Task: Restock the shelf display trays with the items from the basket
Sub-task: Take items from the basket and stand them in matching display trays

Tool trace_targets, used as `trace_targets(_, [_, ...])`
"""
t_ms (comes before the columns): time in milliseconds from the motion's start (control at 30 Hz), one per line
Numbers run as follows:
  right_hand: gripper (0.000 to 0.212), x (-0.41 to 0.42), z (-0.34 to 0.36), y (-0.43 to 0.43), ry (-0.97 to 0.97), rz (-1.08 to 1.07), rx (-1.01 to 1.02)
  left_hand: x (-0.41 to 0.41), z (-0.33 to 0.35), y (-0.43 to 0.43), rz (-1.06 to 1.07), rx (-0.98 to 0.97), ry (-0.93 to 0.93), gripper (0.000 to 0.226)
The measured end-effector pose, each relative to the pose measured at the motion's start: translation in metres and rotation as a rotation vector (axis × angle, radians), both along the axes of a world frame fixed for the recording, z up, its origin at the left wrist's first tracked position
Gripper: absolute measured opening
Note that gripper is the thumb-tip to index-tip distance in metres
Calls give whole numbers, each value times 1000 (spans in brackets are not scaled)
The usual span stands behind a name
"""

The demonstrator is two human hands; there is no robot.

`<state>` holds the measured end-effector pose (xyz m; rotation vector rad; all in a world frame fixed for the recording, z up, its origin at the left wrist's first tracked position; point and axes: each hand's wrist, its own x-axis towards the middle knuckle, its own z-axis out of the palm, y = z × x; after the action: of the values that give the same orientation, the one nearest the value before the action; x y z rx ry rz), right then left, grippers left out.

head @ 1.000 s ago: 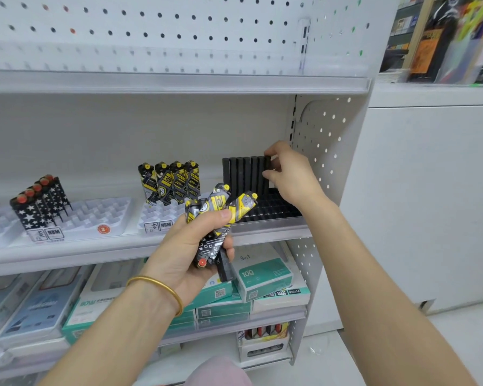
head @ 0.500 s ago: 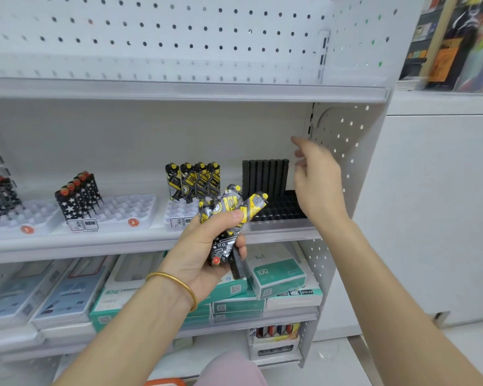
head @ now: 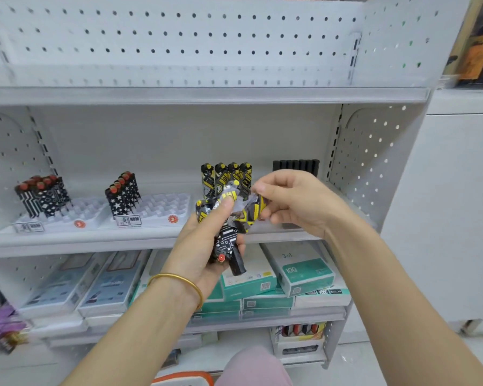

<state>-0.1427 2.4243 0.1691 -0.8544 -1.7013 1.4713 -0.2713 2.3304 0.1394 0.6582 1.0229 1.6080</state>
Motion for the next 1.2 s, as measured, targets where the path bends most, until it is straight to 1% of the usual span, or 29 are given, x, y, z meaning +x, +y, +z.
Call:
trace_targets(33, [3, 0, 1, 1, 35, 2, -1, -3, 0, 1, 10, -1, -1, 40])
trace_targets(133, [13, 3, 3, 6, 61, -47, 55, -15, 0, 3, 37, 0, 6, 30])
trace_targets(233, [18, 2, 4, 13, 37, -102, 141, -25, 1, 4, 43, -8, 7, 33])
trace_targets(400, [30, -9, 3, 22, -138, -210, 347, -36, 0, 7, 26, -10, -10, 35])
trace_targets(500, [33, -15, 3, 26, -268, -328, 496, -41, -1, 8, 25, -12, -5, 44])
trace_targets(567, [35, -18, 6, 27, -334, -366, 583, -43, -1, 9, 31, -16, -11, 47])
trace_targets(700, [32, -22, 9, 30, -470, -423, 703, -46, 1, 11, 28, -14, -5, 52])
trace_targets(800, [29, -24, 11, 35, -562, -470, 755, -45, 1, 14, 30, -16, -1, 56])
trace_targets(1000, [31, -39, 11, 37, -588, -559, 828, -44, -1, 18, 3, -12, -18, 60])
trace_targets(1200, [27, -45, 11, 38, -725, -628, 914, -44, -1, 19, -8, -13, -20, 62])
